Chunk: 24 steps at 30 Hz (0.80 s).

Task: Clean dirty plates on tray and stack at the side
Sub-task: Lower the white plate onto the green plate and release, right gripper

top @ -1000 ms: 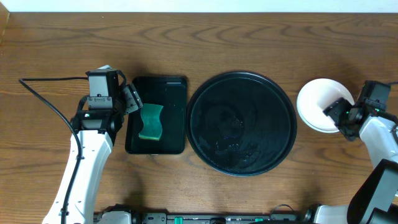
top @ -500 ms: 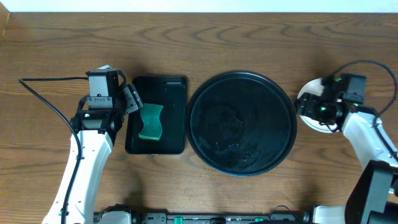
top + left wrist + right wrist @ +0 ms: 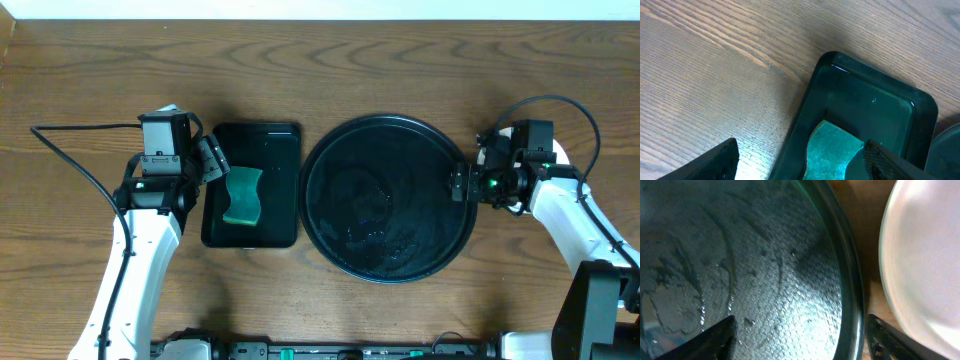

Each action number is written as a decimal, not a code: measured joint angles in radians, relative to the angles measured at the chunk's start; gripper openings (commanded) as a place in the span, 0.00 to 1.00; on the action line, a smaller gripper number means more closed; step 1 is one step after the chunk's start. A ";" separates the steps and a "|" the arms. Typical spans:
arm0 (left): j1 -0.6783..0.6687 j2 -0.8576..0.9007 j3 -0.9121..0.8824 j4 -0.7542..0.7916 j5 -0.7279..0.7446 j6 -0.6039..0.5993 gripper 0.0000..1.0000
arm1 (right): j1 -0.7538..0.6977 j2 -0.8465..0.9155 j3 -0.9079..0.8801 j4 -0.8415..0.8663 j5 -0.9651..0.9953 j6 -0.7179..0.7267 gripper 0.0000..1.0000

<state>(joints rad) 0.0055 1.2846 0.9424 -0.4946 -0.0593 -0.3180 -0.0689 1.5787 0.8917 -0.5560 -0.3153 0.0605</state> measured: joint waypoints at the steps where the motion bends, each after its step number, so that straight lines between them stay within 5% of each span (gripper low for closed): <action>1: 0.000 0.000 0.000 0.000 0.000 0.000 0.80 | 0.000 0.000 0.000 -0.012 0.008 -0.001 0.61; 5: 0.000 0.000 0.000 0.000 0.000 0.000 0.80 | 0.000 0.000 -0.003 -0.036 0.031 -0.006 0.49; 13: 0.000 0.000 0.000 0.000 0.000 0.000 0.80 | 0.000 -0.005 -0.056 -0.019 0.088 -0.010 0.43; 17: 0.000 0.000 0.000 0.000 0.000 0.000 0.80 | 0.000 -0.010 -0.096 0.033 0.120 -0.013 0.28; 24: 0.000 0.000 0.000 0.000 0.000 0.000 0.80 | 0.000 -0.010 -0.117 0.051 0.135 -0.014 0.21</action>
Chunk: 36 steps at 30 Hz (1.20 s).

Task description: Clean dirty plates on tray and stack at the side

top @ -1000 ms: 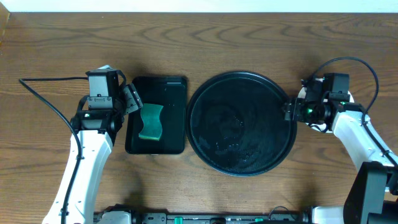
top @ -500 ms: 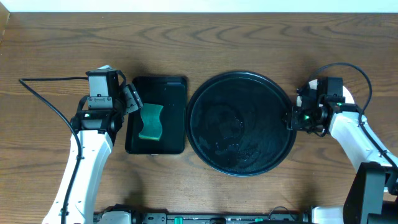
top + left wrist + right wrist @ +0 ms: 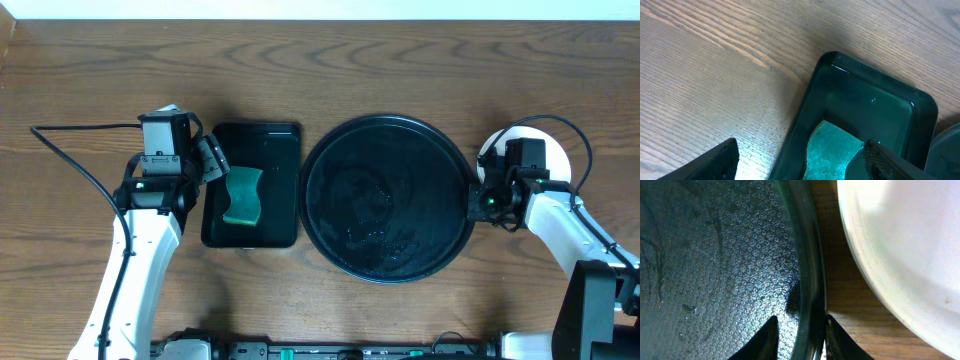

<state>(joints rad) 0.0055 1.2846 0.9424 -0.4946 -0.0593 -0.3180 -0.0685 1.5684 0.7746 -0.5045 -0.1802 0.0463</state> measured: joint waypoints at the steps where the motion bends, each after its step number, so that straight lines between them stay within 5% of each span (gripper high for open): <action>1: 0.000 0.000 0.000 0.000 0.000 0.000 0.80 | 0.000 0.000 0.000 0.001 0.004 0.000 0.20; 12: 0.000 0.000 0.000 0.000 0.000 0.000 0.80 | -0.001 0.000 -0.016 0.049 0.039 0.004 0.01; 36: 0.000 0.000 0.000 0.000 0.000 0.000 0.80 | -0.003 -0.005 -0.017 0.053 0.032 0.013 0.01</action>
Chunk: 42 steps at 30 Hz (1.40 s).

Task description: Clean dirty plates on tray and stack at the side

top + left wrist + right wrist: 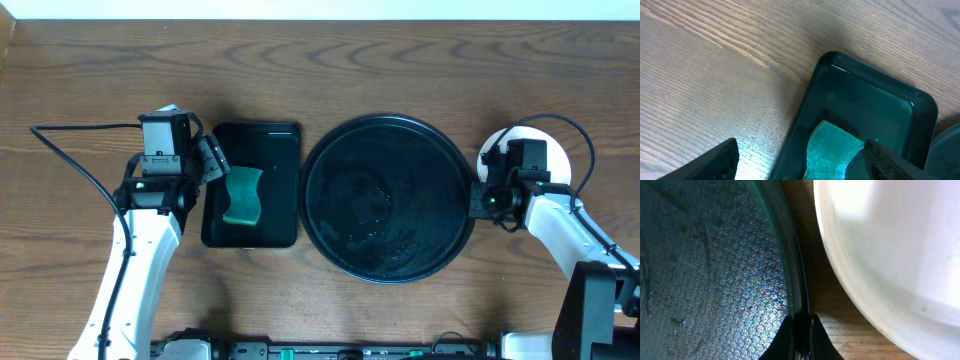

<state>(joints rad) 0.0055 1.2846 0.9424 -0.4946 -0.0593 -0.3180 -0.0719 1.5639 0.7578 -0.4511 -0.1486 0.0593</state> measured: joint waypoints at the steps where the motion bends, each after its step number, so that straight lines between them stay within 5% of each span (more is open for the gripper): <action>1: 0.000 0.000 0.000 0.000 0.000 0.000 0.80 | 0.000 0.000 0.000 0.000 -0.002 0.000 0.01; 28: 0.000 0.000 0.000 0.000 0.000 0.000 0.80 | -0.001 0.000 0.000 -0.012 -0.004 0.000 0.02; 42: 0.000 0.000 0.000 0.000 0.000 0.000 0.80 | 0.003 -0.002 0.039 -0.130 -0.056 -0.057 0.47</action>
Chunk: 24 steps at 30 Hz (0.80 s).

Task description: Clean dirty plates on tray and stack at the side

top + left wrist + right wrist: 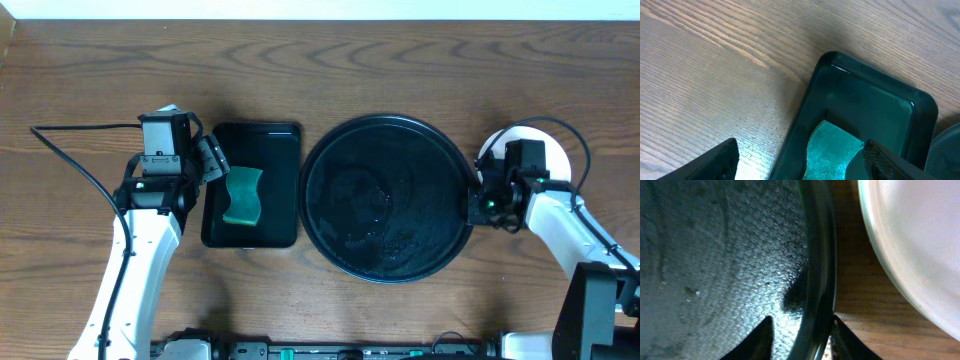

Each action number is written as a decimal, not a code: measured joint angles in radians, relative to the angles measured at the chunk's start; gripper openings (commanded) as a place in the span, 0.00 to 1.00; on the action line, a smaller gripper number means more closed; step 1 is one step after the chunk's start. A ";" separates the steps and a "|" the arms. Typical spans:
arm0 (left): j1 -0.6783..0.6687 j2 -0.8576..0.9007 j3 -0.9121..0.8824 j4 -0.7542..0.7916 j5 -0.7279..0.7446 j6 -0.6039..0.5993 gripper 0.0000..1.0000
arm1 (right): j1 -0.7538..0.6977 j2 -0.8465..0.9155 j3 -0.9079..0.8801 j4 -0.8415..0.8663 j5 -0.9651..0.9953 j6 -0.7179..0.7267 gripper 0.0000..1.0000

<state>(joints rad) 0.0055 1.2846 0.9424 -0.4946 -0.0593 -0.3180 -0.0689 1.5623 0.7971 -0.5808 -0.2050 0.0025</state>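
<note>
The round black tray (385,150) lies mid-table, wet and streaked, with no plate on it. A white plate (556,152) rests on the wood right of it, partly under my right arm, and fills the right side of the right wrist view as the white plate (920,240). My right gripper (478,200) is open, its fingers astride the tray's right rim (816,255); one finger is over the tray floor, the other on the wood side. My left gripper (212,160) is open over the left wall of a black tub (865,100) holding a green sponge (832,150).
The rectangular tub (255,140) sits just left of the tray, the sponge (242,195) flat inside it. A black cable runs from the left arm across the wood at the left. The table's far edge meets a white wall.
My right gripper's fingers were pinched together on the tray's rim; now they stand apart on either side of it. The left arm, sponge and tub have not moved.
My right gripper was wide open above the tray's right part beside the white plate. Then its fingers stood closer together across the rim, then pinched it, and now they are apart again. The tray sits where it was; the left gripper stayed open over the tub.
</note>
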 measured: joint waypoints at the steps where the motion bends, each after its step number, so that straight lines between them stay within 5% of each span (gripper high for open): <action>1: 0.000 0.000 0.000 0.000 0.000 0.000 0.80 | 0.000 -0.001 0.015 -0.014 0.001 -0.004 0.49; 14: 0.000 0.000 0.000 0.000 0.000 0.000 0.80 | 0.040 -0.064 0.140 0.012 0.003 -0.141 0.50; 17: 0.000 0.000 0.000 0.000 0.000 0.000 0.80 | 0.077 -0.064 0.140 0.029 0.008 -0.220 0.70; 18: 0.000 0.000 0.000 0.000 0.000 0.000 0.80 | 0.089 -0.064 0.140 0.032 0.014 -0.241 0.99; 24: 0.000 0.000 0.000 0.000 0.000 0.000 0.80 | 0.100 -0.064 0.140 0.047 0.032 -0.322 0.99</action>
<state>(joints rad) 0.0055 1.2846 0.9424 -0.4942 -0.0593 -0.3180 0.0307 1.4982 0.9371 -0.5339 -0.1734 -0.3195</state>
